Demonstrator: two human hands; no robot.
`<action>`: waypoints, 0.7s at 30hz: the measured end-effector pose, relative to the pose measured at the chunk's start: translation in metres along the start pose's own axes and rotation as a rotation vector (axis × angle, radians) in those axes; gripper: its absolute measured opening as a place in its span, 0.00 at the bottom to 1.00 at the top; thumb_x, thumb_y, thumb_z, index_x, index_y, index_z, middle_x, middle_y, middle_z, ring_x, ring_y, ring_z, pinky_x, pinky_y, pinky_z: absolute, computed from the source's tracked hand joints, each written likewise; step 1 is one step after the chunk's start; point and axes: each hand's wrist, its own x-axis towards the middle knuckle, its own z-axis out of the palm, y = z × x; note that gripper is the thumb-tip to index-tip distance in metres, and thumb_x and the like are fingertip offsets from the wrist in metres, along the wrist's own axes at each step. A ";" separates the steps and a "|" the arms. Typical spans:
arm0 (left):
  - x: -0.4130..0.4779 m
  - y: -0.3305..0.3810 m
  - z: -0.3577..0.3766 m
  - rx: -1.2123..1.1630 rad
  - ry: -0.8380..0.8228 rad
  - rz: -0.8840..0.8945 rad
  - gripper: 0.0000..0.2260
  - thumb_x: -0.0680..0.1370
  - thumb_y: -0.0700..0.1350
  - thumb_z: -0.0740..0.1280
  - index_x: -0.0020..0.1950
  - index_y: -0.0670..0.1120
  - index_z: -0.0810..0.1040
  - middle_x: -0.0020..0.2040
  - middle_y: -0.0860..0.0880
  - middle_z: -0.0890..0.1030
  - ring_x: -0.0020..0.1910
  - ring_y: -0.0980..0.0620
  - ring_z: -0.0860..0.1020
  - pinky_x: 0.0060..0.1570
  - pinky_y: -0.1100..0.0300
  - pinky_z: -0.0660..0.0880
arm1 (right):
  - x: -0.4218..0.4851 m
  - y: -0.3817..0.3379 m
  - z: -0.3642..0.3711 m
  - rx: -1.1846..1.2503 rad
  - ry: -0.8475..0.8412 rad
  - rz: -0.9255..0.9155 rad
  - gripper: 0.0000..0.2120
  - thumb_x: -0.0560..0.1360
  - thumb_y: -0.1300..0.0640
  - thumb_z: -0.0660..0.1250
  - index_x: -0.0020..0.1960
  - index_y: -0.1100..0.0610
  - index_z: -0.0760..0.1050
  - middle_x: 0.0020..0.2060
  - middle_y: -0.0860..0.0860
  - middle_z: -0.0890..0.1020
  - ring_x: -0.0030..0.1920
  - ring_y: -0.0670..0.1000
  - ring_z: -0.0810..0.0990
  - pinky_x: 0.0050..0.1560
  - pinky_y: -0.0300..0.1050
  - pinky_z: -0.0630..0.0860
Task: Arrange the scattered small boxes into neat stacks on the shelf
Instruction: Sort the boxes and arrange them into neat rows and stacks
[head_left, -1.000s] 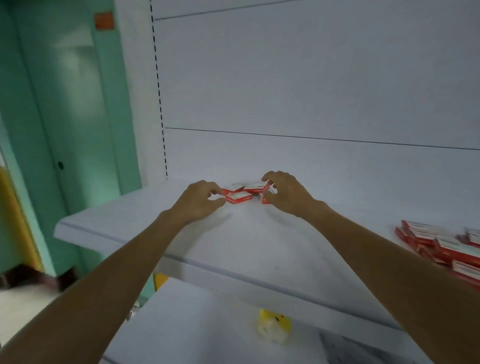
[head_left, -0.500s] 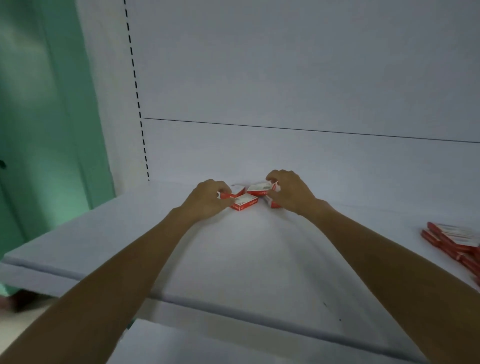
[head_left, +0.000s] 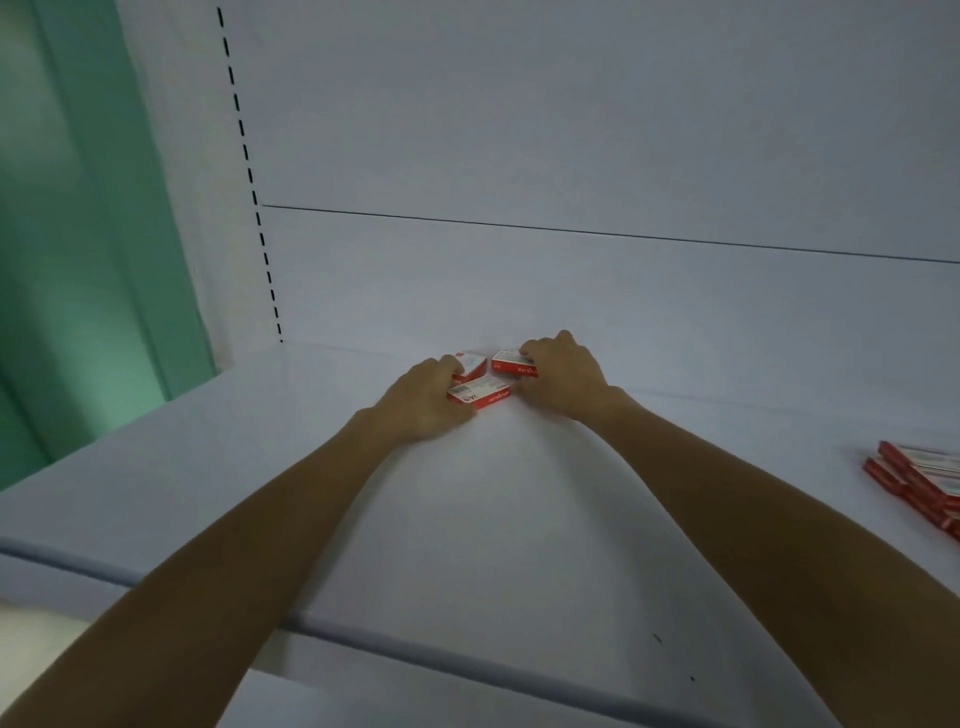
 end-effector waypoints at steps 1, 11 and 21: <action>-0.001 -0.002 -0.003 -0.002 -0.010 -0.003 0.23 0.74 0.47 0.67 0.67 0.45 0.67 0.64 0.45 0.73 0.58 0.48 0.74 0.54 0.58 0.71 | 0.001 -0.001 0.001 -0.017 -0.006 0.011 0.19 0.75 0.47 0.62 0.61 0.58 0.71 0.58 0.56 0.75 0.61 0.56 0.68 0.57 0.49 0.68; -0.037 -0.008 -0.012 0.095 0.003 0.029 0.21 0.72 0.56 0.69 0.58 0.44 0.75 0.58 0.45 0.78 0.53 0.47 0.76 0.46 0.56 0.71 | -0.027 -0.032 0.004 -0.025 0.070 0.129 0.15 0.74 0.59 0.61 0.59 0.65 0.70 0.60 0.61 0.69 0.61 0.59 0.65 0.59 0.47 0.68; -0.059 0.016 -0.008 -0.027 -0.036 0.273 0.18 0.75 0.50 0.66 0.62 0.44 0.75 0.61 0.46 0.77 0.57 0.48 0.74 0.52 0.59 0.69 | -0.105 0.000 -0.029 -0.024 0.190 0.196 0.16 0.74 0.62 0.63 0.60 0.64 0.69 0.59 0.60 0.69 0.60 0.59 0.65 0.57 0.50 0.70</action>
